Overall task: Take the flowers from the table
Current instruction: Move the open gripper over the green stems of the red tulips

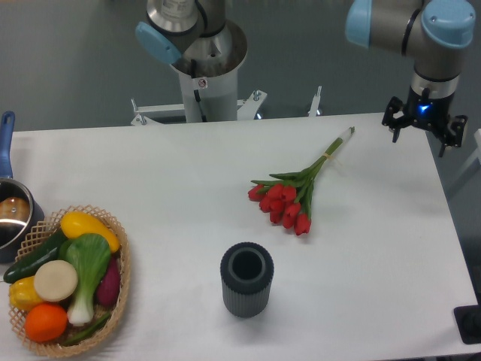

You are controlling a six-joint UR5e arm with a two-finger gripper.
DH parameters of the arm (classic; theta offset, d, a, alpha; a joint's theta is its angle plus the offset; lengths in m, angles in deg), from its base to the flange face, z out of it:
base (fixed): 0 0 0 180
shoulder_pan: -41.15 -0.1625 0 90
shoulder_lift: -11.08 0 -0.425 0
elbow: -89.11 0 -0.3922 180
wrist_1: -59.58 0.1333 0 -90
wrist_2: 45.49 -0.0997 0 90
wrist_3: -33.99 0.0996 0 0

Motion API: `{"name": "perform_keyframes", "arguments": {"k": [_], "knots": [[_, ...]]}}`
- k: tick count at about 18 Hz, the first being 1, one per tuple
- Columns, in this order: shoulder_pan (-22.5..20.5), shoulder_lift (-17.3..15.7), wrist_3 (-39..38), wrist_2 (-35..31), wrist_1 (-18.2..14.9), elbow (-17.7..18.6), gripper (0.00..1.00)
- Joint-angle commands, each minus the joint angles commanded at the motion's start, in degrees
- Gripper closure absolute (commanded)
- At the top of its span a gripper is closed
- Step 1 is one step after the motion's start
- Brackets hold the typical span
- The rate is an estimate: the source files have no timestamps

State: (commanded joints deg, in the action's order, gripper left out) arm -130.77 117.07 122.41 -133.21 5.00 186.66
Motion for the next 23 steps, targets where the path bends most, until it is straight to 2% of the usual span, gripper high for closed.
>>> {"name": "perform_keyframes", "arguments": {"k": [4, 11, 14, 23], "knots": [[0.53, -0.79, 0.00, 0.52, -0.17, 1.67, 0.00], [0.53, -4.74, -0.52, 3.07, 0.17, 10.80, 0.00], [1.49, -6.06, -0.18, 4.31, 0.00, 12.30, 0.00], [9.31, -7.38, -1.23, 1.85, 0.09, 18.19, 0.00]]}}
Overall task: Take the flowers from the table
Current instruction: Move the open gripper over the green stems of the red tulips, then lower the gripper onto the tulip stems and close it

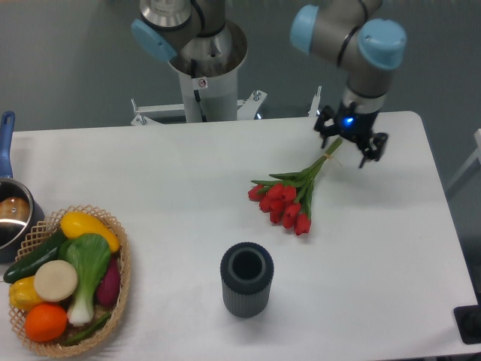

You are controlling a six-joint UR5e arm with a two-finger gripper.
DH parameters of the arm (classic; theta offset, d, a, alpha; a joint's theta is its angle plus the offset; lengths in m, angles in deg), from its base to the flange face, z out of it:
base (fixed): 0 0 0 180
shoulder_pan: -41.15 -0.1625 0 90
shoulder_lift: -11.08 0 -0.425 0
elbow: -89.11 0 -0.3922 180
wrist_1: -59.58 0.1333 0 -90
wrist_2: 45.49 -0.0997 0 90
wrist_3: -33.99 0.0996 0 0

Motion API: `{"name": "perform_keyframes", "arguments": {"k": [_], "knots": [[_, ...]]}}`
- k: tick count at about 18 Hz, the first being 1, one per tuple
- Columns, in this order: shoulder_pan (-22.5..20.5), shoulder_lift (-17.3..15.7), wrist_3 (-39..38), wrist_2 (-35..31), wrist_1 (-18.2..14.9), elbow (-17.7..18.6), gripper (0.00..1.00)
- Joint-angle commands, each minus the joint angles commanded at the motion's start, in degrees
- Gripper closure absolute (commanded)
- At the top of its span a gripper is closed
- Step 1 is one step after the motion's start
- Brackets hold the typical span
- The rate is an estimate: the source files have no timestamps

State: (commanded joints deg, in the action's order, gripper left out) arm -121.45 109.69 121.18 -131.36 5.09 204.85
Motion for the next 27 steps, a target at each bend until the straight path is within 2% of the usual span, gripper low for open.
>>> {"name": "perform_keyframes", "arguments": {"k": [3, 7, 10, 12, 17, 20, 22, 23, 24, 25, 27], "knots": [[3.25, 0.17, -3.68, -2.46, 0.17, 1.15, 0.00], [7.03, 1.66, -6.50, -7.03, 0.44, 0.80, 0.00], [9.31, 4.03, -8.17, -9.93, 3.50, 0.53, 0.00], [10.02, 5.44, -8.26, -11.34, 4.74, 0.45, 0.00], [11.16, 6.76, -8.44, -11.61, 5.19, 0.97, 0.00], [11.26, 6.85, -8.35, -11.61, 5.01, 1.32, 0.34], [11.26, 7.03, -8.53, -11.61, 5.19, 1.59, 0.74], [11.26, 6.94, -9.22, -11.61, 5.19, 1.59, 0.85], [11.26, 6.94, -11.49, -11.61, 5.27, 1.42, 0.91], [11.26, 6.68, -13.95, -11.70, 5.01, 1.07, 0.91], [11.26, 6.33, -15.47, -12.92, 5.10, 0.62, 1.00]]}}
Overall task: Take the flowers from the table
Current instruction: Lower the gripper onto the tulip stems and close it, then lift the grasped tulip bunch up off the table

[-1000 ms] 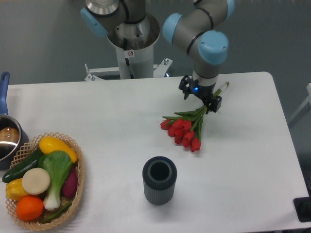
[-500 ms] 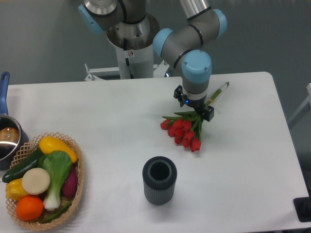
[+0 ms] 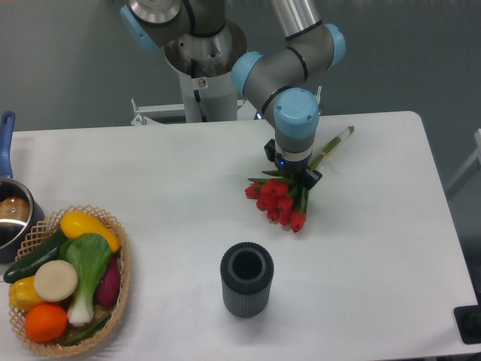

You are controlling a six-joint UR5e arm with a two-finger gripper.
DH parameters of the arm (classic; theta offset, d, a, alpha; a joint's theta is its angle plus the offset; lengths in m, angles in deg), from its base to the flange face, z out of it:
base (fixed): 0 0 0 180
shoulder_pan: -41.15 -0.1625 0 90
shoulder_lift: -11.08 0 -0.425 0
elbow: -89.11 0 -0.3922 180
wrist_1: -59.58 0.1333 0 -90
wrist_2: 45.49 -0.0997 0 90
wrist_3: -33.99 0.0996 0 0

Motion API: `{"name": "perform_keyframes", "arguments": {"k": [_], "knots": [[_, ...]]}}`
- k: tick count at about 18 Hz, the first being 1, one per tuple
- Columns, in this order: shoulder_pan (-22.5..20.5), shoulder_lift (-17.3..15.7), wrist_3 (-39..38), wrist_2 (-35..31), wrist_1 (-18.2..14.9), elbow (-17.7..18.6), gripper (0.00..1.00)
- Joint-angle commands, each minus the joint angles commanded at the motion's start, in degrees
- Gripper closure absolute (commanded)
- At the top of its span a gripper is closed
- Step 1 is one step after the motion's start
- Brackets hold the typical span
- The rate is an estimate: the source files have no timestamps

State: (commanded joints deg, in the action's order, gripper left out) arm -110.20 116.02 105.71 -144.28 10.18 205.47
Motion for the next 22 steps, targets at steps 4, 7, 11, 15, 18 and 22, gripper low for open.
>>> {"name": "perform_keyframes", "arguments": {"k": [4, 7, 11, 15, 18, 22], "knots": [[-0.17, -1.14, 0.00, -1.15, -0.52, -2.02, 1.00], [-1.14, -1.76, 0.00, -1.15, -1.58, -5.79, 1.00], [-5.61, -1.85, 0.00, 0.16, -5.17, -10.10, 1.00], [-7.29, -1.23, 0.61, 0.52, -9.14, -16.16, 1.00], [-7.91, 0.43, 0.79, 0.96, -10.45, -21.52, 1.00], [-10.10, 2.19, 1.05, 3.68, -16.42, -27.59, 1.00]]}}
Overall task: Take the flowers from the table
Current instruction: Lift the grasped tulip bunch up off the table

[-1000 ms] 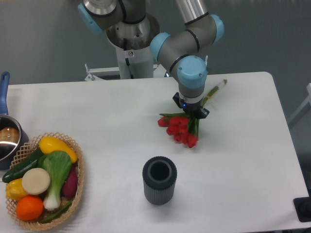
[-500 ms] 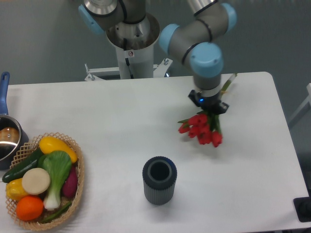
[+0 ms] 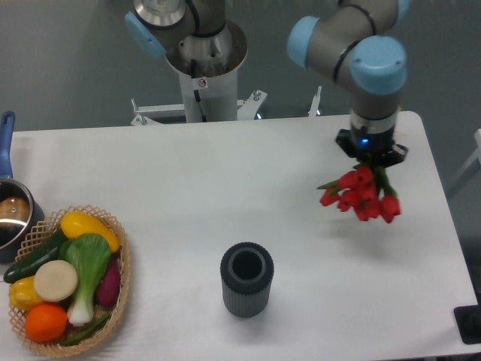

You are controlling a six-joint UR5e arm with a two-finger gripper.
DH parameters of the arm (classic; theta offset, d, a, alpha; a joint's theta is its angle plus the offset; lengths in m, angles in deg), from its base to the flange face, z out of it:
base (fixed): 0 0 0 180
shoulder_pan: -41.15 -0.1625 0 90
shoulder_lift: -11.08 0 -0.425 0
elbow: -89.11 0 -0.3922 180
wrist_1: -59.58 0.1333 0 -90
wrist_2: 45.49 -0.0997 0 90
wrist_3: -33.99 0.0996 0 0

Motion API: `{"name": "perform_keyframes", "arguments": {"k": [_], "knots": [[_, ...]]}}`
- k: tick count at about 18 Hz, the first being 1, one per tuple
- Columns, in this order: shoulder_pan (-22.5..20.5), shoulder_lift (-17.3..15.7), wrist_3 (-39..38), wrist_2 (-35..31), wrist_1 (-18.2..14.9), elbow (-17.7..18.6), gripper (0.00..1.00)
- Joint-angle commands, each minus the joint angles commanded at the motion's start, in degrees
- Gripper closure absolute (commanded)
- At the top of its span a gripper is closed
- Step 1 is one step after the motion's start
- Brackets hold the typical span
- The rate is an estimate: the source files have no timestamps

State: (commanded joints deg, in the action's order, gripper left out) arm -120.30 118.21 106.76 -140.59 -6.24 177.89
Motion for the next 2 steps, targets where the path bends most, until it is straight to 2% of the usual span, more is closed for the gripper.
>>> {"name": "perform_keyframes", "arguments": {"k": [2], "knots": [[-0.97, 0.44, 1.75, 0.00, -1.16, -1.15, 1.00]]}}
